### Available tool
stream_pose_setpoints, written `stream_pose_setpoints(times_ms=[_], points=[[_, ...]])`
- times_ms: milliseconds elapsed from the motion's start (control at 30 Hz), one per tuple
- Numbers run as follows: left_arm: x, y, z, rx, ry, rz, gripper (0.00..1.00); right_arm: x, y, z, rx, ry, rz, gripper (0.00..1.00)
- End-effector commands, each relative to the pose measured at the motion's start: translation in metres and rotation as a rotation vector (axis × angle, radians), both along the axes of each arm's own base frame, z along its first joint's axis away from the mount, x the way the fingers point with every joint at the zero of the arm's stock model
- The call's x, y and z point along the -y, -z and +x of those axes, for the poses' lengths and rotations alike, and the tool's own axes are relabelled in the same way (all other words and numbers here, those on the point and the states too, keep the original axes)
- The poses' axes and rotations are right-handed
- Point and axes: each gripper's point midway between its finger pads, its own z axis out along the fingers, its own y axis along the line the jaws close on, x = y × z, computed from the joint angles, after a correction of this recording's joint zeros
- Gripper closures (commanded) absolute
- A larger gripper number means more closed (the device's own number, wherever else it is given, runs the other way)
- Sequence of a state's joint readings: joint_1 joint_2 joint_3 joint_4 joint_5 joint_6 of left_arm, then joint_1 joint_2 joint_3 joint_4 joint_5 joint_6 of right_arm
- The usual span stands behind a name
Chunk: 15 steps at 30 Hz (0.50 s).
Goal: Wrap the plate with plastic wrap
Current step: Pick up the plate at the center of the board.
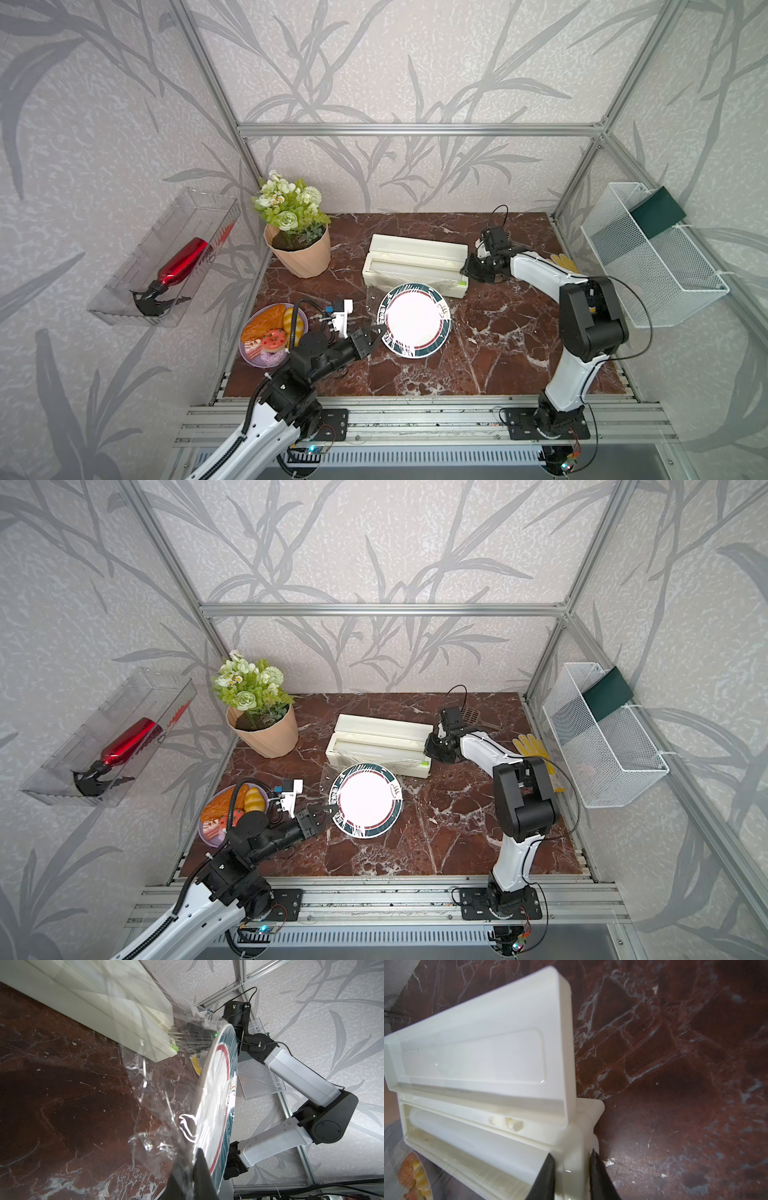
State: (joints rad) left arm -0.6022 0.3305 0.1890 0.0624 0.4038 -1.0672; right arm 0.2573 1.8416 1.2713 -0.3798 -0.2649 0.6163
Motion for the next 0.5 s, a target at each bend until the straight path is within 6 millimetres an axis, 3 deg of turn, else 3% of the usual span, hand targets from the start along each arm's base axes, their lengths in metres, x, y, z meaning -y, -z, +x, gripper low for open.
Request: stream_pose_setpoints(times_ms=[0,133,300,467], points=[[0.0,-0.04,-0.006,0.138,0.015,-0.135,1.0,0.012,0.023,0.0,-0.054,0.068,0.007,0.87],[-0.006,-0.027,-0.009,0.126,-0.006,-0.123,1.0,0.012,0.023,-0.001,-0.051,0.057,0.003,0.87],[-0.015,0.007,-0.007,0.045,-0.06,-0.054,1.0,0.012,0.023,-0.002,-0.053,0.049,-0.002,0.87],[-0.021,0.027,-0.001,-0.006,-0.106,0.007,1.0,0.012,0.024,-0.005,-0.058,0.048,-0.001,0.86]])
